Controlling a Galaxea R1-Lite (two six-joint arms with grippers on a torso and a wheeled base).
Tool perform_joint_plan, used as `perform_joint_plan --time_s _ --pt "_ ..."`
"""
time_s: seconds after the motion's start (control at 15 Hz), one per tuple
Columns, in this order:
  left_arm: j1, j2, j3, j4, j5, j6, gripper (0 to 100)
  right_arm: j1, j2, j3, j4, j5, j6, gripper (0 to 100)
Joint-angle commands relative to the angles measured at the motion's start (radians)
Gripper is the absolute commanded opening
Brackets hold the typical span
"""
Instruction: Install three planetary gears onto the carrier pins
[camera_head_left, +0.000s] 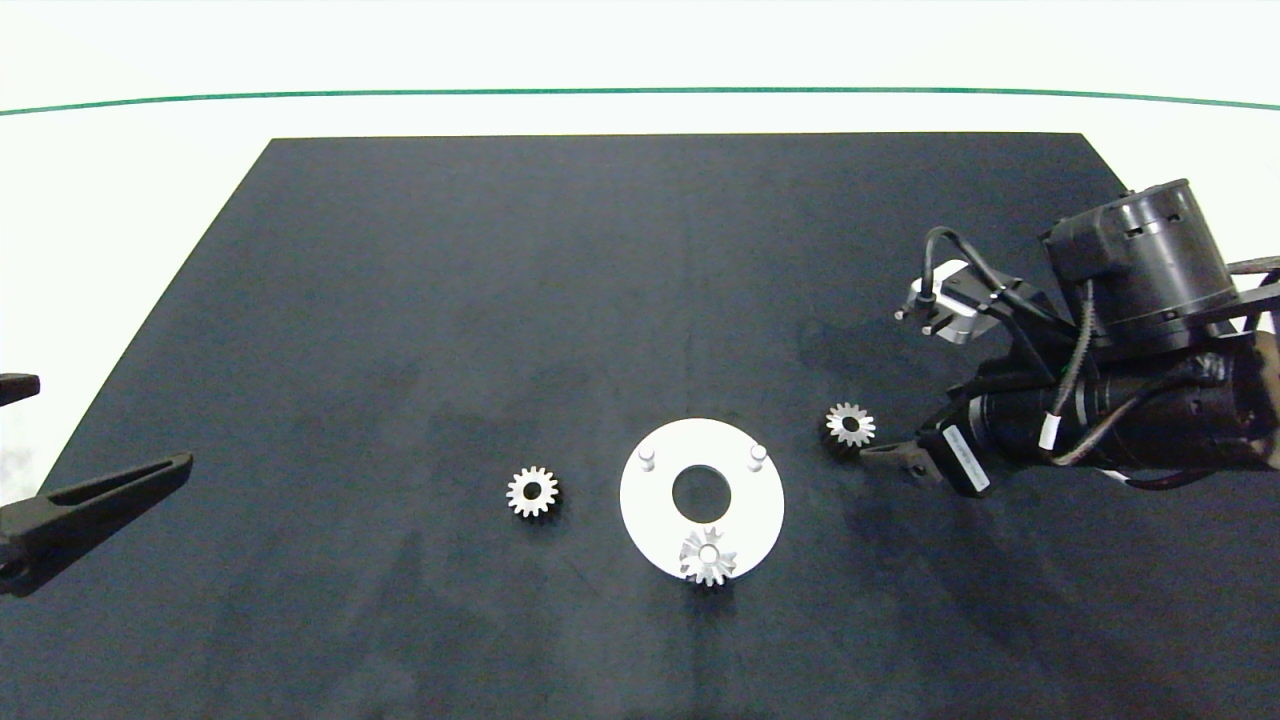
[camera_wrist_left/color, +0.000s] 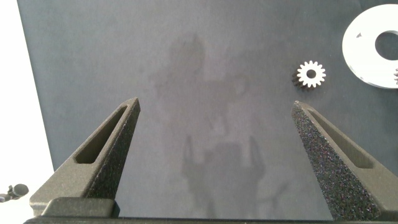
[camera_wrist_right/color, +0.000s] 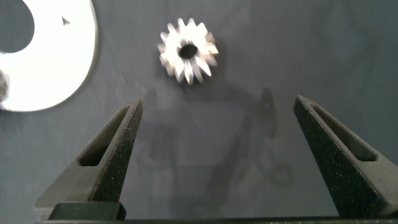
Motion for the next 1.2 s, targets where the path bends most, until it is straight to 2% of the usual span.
perform_joint_plan --time_s 0.07,0.33,0.87,1.2 --pt "0.001 -0.001 -0.005 0.001 0.001 0.002 100 0.000 0.071 -0.011 -0.022 0.010 -0.001 100" --pt "0.004 -0.004 -0.006 0.001 0.001 0.002 100 0.002 0.108 -0.047 -0.024 0.029 -0.003 100" --pt "0.004 -0.007 -0.006 -0.002 -0.001 0.002 100 0.007 0.148 -0.087 -0.022 0.030 -0.005 100" --pt "0.006 -0.012 -0.011 0.001 -0.001 0.002 100 0.008 0.167 -0.088 -0.024 0.030 -0.003 90"
